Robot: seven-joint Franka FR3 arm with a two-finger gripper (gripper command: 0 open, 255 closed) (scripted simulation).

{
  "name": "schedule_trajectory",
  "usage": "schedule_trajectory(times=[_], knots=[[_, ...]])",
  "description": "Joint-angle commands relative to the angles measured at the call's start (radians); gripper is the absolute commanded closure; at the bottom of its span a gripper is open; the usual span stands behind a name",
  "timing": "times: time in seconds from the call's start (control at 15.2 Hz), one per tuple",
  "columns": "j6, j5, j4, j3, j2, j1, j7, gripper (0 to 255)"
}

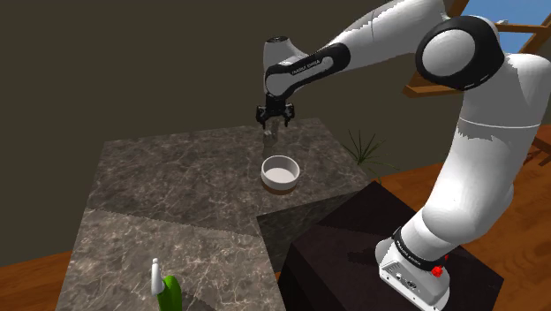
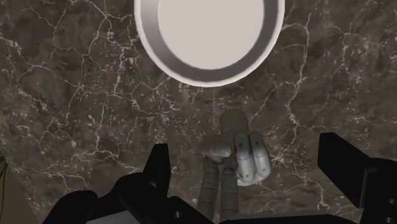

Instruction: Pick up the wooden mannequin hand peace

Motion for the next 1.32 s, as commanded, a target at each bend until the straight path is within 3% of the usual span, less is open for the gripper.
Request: schedule_trajectory(times=[0.0,0.13,0.73,0.79,1.25], knots=[[0.0,-0.021,0.063,-0.018,0.078,0.01,0.037,0],[-0.006,-0.034,0.124,-0.033,0.143,0.02,0.063,0],[0.066,-0.052,0.112,-0.045,0.204,0.026,0.081,0],[0.063,-0.052,0.115,-0.045,0.205,0.027,0.081,255],[0.062,-0.052,0.116,-0.045,0.205,0.027,0.081,255]])
